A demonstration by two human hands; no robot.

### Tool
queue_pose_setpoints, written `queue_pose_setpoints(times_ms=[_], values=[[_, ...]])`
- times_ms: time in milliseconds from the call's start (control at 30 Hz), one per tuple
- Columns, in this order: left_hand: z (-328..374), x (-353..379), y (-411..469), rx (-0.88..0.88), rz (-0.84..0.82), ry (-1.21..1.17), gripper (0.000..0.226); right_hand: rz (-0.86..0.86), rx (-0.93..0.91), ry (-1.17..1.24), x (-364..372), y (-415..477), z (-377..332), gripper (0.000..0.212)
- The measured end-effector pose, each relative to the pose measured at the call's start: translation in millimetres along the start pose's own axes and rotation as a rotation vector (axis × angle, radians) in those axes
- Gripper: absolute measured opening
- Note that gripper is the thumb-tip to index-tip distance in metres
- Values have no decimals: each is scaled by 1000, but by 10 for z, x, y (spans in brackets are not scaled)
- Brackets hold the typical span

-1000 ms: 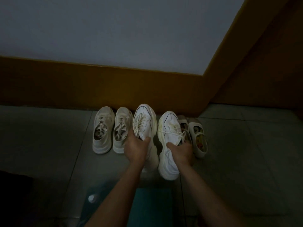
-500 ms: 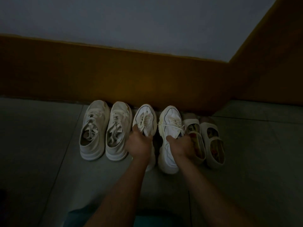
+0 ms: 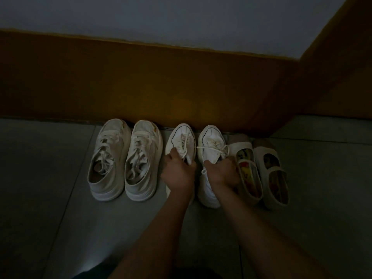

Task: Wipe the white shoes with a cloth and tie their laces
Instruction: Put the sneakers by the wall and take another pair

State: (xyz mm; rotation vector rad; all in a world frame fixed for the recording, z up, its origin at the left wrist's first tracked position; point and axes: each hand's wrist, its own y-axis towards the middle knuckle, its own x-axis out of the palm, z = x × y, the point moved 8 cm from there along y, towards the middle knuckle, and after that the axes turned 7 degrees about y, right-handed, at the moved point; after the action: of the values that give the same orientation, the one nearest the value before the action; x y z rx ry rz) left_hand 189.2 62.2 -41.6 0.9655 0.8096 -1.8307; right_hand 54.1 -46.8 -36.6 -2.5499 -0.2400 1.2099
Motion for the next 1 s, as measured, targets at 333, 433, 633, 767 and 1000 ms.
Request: queue_pose_setpoints(times_ms=[333,433,633,767,1000], values=[[-69,42,91,-60,-182,-198,77,-49,-59,91,8,33,-52,83],[-82,36,121,-75,-275,-306,84,-73,-59,83,-20,-19,-78,88],[70,-395,182,-19,-332,-261,58,-61,-187,62,-157,-176,-469,86],[26,-1140,627,34,-181,-271,30,-124,-314,94,-18,-439,-970,79],[-1071,-1468,1145,-123,-114,-119,81,-304,-454,-12,816,-1065,-1503,82]])
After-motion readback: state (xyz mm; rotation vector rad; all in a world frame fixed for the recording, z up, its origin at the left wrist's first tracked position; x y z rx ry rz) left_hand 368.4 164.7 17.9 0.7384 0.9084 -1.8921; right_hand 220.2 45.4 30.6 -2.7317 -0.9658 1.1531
